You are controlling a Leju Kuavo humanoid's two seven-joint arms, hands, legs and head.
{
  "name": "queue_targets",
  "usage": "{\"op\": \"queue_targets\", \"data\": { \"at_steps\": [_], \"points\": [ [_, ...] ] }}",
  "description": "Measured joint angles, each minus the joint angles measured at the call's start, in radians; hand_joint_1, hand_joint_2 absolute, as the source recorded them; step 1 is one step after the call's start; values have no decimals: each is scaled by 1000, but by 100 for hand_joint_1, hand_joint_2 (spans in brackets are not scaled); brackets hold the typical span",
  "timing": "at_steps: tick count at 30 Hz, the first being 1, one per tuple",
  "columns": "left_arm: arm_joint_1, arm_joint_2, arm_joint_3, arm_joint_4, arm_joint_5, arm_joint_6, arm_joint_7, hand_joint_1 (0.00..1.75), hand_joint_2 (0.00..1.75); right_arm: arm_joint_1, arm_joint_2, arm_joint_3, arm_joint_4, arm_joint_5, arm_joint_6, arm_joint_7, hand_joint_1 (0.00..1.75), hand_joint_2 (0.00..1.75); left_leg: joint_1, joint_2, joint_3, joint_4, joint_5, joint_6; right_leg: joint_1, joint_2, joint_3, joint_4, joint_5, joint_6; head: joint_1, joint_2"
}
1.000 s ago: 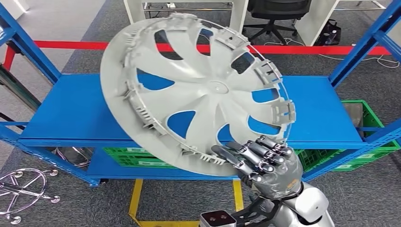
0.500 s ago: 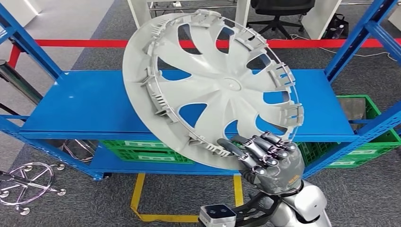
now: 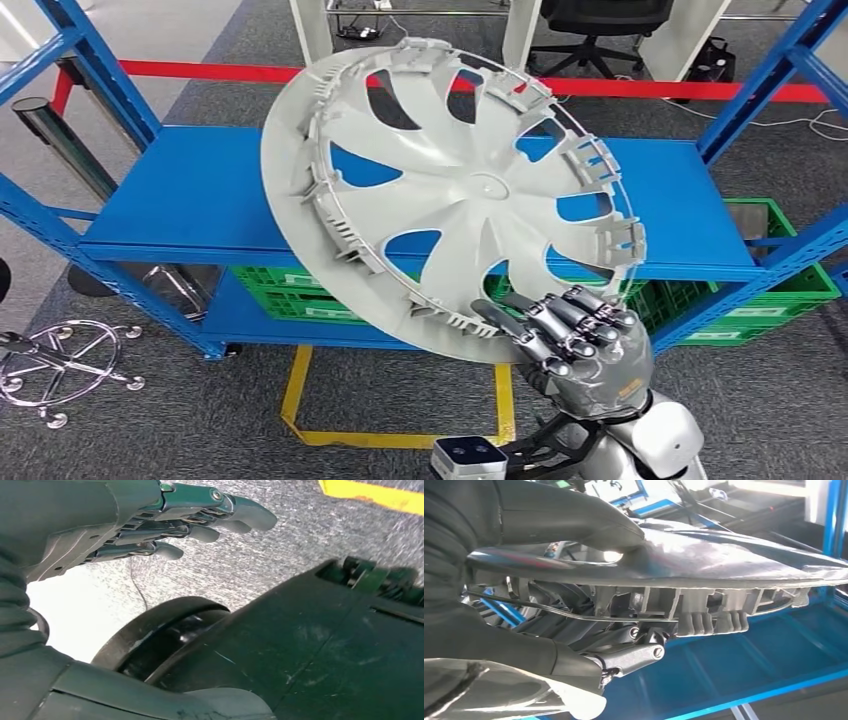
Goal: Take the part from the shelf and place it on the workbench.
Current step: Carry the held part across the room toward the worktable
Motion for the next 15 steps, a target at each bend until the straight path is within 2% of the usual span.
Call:
{"op": "queue_targets", "data": {
  "at_steps": [1, 2, 3, 4, 5, 7, 8, 9, 10, 12, 13, 14, 15],
  "points": [
    [-1, -1, -3, 0, -3, -2, 0, 0, 175, 4, 0, -3, -2, 2, 0, 0, 175, 175, 0, -1, -11, 4, 6, -1, 0, 0, 41, -50, 32, -2, 0, 0],
    [-2, -2, -6, 0, -5, -4, 0, 0, 175, 7, 0, -5, -5, 3, 0, 0, 175, 175, -1, -2, -21, 8, 12, -4, 1, 2, 89, -120, 47, -6, 0, 0],
    [-3, -3, -8, 0, -5, -4, 0, 0, 175, 9, 0, -7, -9, 4, 0, 0, 175, 175, -2, -3, -29, 13, 17, -8, 2, 3, 136, -191, 52, -9, 0, 0],
    [-4, -4, -9, 0, -6, -4, 0, 0, 175, 10, 0, -8, -12, 4, 0, 0, 175, 175, -3, -3, -36, 17, 24, -13, 4, 5, 170, -246, 47, -11, 0, 0],
    [-5, -4, -10, 0, -6, -4, 0, 0, 175, 11, 1, -9, -15, 5, 0, 0, 175, 175, -4, -3, -42, 19, 31, -18, 6, 7, 186, -276, 36, -13, 0, 0],
    [-6, -5, -12, 0, -6, -4, 0, 0, 175, 12, 1, -12, -19, 5, 0, 0, 175, 175, -4, -4, -51, 21, 42, -29, 5, 6, 183, -288, 42, -21, 0, 0],
    [-6, -5, -14, 0, -6, -5, 0, 0, 175, 12, 1, -14, -20, 5, 0, 0, 175, 175, -3, -4, -57, 26, 33, -35, 3, 4, 175, -289, 49, -29, 0, 0],
    [-5, -5, -14, 0, -7, -5, 0, 0, 175, 13, 1, -15, -21, 5, 0, 0, 175, 175, -2, -4, -64, 44, 7, -42, 0, 2, 166, -290, 59, -39, -1, 0],
    [-6, -4, -15, 0, -10, -6, -1, 0, 175, 13, 2, -16, -21, 6, 0, 0, 175, 175, 0, -3, -74, 81, -37, -48, -2, -1, 156, -291, 69, -46, -2, 0],
    [-7, -4, -16, 0, -17, -6, -4, 0, 175, 17, 3, -20, -23, 8, -1, 0, 175, 175, 6, -3, -97, 199, -131, -58, -1, -4, 133, -289, 87, -52, -2, 0],
    [-8, -4, -18, 0, -23, -6, -7, 0, 175, 21, 3, -22, -23, 9, -1, 1, 175, 175, 9, -3, -103, 255, -155, -62, -1, -6, 120, -287, 95, -52, -2, 0],
    [-8, -4, -21, 0, -28, -6, -9, 0, 175, 25, 3, -24, -24, 9, -1, 0, 175, 175, 11, -3, -99, 288, -154, -64, 0, -8, 107, -283, 103, -51, -2, 0],
    [-9, -3, -25, 0, -34, -6, -10, 0, 175, 31, 3, -26, -27, 10, -1, 0, 175, 175, 13, -3, -81, 287, -132, -66, 0, -9, 92, -277, 110, -50, -2, 0]
  ]
}}
